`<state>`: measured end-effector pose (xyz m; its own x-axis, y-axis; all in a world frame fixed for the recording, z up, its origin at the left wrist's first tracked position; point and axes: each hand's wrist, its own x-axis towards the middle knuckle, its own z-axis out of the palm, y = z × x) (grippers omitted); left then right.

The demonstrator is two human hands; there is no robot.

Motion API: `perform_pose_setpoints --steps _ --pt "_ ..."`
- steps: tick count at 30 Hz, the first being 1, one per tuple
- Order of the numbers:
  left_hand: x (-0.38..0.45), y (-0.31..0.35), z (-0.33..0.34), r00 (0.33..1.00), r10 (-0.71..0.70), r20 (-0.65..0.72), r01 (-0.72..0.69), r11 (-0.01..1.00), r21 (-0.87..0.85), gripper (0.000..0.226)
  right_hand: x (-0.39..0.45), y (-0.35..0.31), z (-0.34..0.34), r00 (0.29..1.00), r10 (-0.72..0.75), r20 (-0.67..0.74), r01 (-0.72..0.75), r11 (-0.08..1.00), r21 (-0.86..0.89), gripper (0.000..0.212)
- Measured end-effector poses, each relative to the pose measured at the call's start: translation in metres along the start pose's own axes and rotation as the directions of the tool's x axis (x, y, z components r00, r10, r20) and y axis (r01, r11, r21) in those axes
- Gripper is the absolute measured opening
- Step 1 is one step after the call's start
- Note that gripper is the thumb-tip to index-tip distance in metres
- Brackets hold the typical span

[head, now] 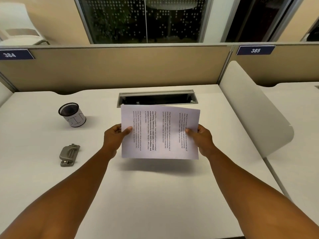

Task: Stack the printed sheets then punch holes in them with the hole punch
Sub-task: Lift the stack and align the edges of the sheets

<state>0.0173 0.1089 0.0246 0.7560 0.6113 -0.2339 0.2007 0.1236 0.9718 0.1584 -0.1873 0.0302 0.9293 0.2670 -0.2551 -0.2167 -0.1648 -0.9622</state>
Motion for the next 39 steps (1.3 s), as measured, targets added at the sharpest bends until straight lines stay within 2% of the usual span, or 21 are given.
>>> perform_pose_setpoints --steps 5,11,15,18,22,27,31,35,39 --pt "0.002 0.002 -0.002 0.989 -0.134 -0.061 0.127 0.987 -0.095 0.043 0.004 -0.001 0.001 0.998 0.062 -0.007 -0.06 0.989 0.134 0.029" --pt "-0.008 0.0 0.006 0.963 -0.264 -0.059 0.226 0.906 -0.358 0.053 0.005 0.001 0.008 0.993 0.122 -0.006 -0.114 0.944 0.31 0.033" --pt "-0.015 0.003 0.026 0.964 -0.263 -0.039 0.21 0.841 -0.499 0.049 0.002 0.004 0.017 0.992 0.115 0.047 -0.124 0.902 0.413 0.035" --pt "-0.021 0.006 0.043 0.979 -0.202 -0.015 0.163 0.831 -0.532 0.05 -0.001 0.006 0.026 0.99 0.101 0.097 -0.135 0.876 0.462 0.038" --pt "-0.025 0.01 0.06 0.99 -0.143 0.005 0.124 0.838 -0.532 0.051 -0.004 0.008 0.038 0.98 0.101 0.169 -0.174 0.846 0.504 0.039" --pt "-0.022 0.015 0.064 0.993 -0.118 -0.006 0.098 0.853 -0.513 0.047 -0.011 0.009 0.038 0.963 0.146 0.226 -0.225 0.897 0.381 0.037" --pt "-0.015 0.022 0.053 1.0 -0.011 0.009 0.014 0.919 -0.395 0.032 -0.011 0.009 0.028 0.97 0.164 0.177 -0.215 0.921 0.324 0.045" --pt "-0.005 0.029 0.041 0.997 0.069 0.018 -0.062 0.967 -0.249 0.025 -0.008 0.008 0.017 0.975 0.16 0.155 -0.192 0.955 0.226 0.028" --pt "-0.003 0.036 0.039 0.988 0.133 0.076 -0.122 0.983 -0.137 0.02 -0.005 0.01 0.019 0.98 0.15 0.129 -0.165 0.98 0.111 0.027"
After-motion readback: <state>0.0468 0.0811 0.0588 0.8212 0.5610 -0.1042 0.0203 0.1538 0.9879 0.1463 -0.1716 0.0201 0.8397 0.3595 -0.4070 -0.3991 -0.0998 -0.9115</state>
